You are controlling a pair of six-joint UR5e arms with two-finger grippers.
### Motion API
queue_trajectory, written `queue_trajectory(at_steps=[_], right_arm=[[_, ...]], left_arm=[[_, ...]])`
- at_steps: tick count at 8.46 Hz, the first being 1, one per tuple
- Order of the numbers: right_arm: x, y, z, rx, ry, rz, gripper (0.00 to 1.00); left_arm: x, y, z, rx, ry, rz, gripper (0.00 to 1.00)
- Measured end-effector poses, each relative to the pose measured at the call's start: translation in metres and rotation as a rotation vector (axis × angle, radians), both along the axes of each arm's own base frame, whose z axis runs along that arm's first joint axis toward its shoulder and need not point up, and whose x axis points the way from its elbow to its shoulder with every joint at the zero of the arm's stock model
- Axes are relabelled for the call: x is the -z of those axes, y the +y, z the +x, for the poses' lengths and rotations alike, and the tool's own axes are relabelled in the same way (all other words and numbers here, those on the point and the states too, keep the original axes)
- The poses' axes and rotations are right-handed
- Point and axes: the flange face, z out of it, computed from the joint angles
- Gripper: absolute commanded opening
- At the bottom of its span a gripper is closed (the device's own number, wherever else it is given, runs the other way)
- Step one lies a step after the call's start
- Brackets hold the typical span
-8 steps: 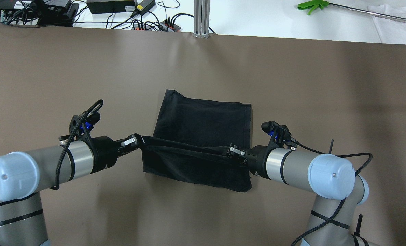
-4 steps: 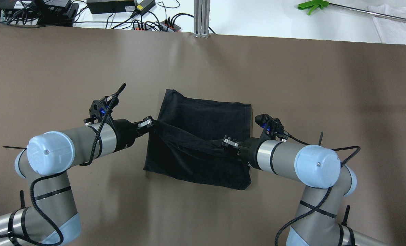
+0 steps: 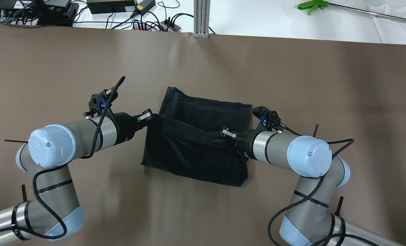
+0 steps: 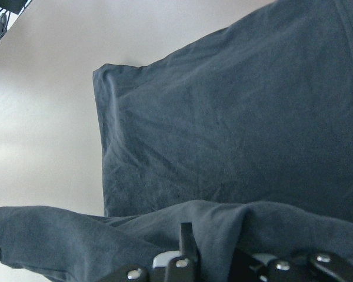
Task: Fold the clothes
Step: 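Lift the near edge with both grippers and fold it toward the far edge, then lay the folded edge down and open both grippers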
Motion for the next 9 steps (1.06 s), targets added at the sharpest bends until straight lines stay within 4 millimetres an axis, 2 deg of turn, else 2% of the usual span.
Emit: queue_trajectory(at_steps=[1,2,3,6,9], right_arm=[[-0.001,-0.004,0.001,-0.006,0.003,-0.001,0.04],[-0.002,-0.006,0.002,-0.01,0.004,-0.002,0.94],[-0.002,-0.008,0.003,-0.013,0.005,-0.002,0.94],[-0.006,-0.011,0.002,-0.028,0.014,0.0,0.94],[-0.001,-0.015,0.002,-0.036,0.005,-0.002,0.94]], left_arm=[[0.001,-0.003,0.003,0.002,-0.001,-0.001,0.0],[0.002,-0.005,0.006,0.003,-0.002,-0.001,0.51],[0.004,-0.008,0.009,0.004,-0.002,0.0,1.0],[0.001,-0.012,0.015,0.01,-0.014,0.003,1.0],[0.003,-0.023,0.006,0.029,-0.021,0.016,1.0]])
